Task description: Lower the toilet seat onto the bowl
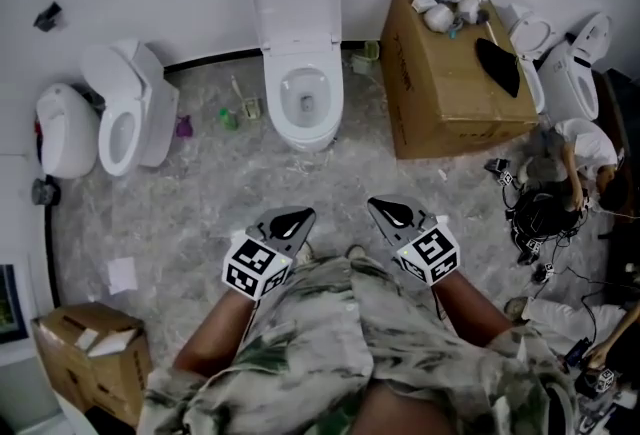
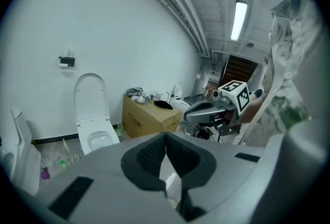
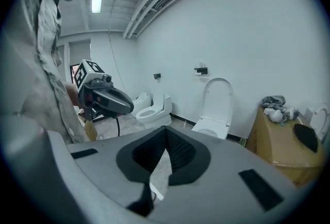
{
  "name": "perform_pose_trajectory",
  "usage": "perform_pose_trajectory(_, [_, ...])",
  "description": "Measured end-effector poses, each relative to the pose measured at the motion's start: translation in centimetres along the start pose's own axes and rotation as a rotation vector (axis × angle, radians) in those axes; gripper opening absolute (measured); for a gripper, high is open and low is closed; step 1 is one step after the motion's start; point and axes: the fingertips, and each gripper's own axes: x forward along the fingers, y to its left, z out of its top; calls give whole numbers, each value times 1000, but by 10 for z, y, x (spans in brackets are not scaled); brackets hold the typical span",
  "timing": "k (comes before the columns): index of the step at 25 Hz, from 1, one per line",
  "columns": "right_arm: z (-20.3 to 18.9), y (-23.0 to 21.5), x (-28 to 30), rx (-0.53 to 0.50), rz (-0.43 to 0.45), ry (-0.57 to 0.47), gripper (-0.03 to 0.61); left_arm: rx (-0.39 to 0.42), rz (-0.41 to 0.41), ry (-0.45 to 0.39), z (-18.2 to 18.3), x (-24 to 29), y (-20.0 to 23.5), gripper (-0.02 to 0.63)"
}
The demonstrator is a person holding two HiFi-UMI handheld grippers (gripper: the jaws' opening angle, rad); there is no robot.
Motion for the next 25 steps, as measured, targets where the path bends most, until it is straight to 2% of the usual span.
perform_pose_trajectory(8, [-3,-1,1,-14,35,-9,21,-10,45,5,-4,0,-1,21])
perform_pose_trajectory(18, [5,-4,6,-44,63,-17,21,-44,85,-43,1,-5,5,22])
perform_pose_trajectory(25, [4,-1,16,-67,68,-1,21,-77,111,-45,-12,-13,18,21])
